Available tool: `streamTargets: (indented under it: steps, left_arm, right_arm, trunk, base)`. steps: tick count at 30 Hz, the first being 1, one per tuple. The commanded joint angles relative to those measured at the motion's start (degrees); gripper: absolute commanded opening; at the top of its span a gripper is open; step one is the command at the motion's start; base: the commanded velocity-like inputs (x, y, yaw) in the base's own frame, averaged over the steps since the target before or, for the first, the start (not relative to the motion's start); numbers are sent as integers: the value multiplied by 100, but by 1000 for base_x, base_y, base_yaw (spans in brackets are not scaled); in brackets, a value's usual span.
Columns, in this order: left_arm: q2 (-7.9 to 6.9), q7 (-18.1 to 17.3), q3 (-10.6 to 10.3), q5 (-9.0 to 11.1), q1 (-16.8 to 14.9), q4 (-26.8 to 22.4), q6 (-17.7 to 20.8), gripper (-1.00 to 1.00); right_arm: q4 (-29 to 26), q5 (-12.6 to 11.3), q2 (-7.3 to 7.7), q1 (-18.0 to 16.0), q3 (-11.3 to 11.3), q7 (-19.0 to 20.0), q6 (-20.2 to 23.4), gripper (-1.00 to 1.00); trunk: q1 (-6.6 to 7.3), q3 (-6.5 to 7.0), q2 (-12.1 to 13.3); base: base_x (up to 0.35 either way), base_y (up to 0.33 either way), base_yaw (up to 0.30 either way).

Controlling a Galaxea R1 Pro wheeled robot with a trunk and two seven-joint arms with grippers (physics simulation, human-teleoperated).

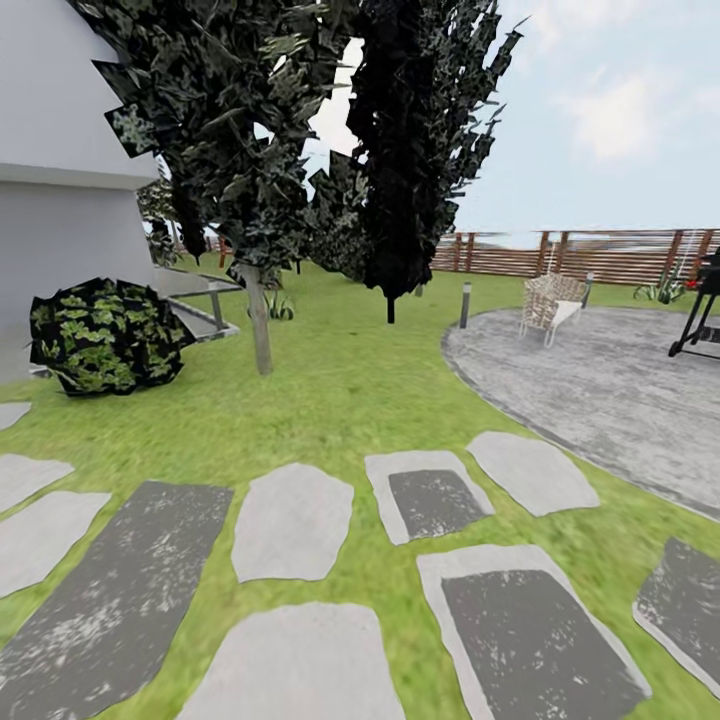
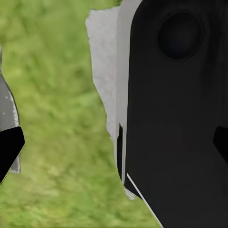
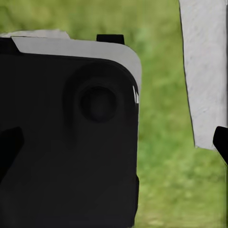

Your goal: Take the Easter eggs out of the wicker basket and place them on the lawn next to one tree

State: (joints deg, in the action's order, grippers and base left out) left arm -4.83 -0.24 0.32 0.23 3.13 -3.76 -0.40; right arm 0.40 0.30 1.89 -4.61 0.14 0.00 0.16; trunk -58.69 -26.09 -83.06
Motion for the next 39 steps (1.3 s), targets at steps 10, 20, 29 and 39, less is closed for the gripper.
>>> streamTargets:
  steps: [10,20,29,39]
  left_arm:
    - [0,-3,3,3,3,-10,-4,100]
    - [0,-2,3,3,3,-10,-4,100]
    - [0,-2,3,1,3,-10,-4,100]
    - [0,-5,3,1,3,-10,-4,100]
  right_arm:
    - [4,6,4,-4,0,0,2,100]
    - [4,4,4,-4,-3,0,1,100]
    - [4,-33,4,-4,-29,0,2,100]
    - [4,-2,6,-4,-3,0,3,100]
  trunk:
    - [-4,34,-2]
    - [-4,103,-2]
    - [-4,154,-2]
    - [-4,155,-2]
  base:
    - [335,0,0]
    - [335,0,81]
    - [335,0,36]
    - [335,0,1]
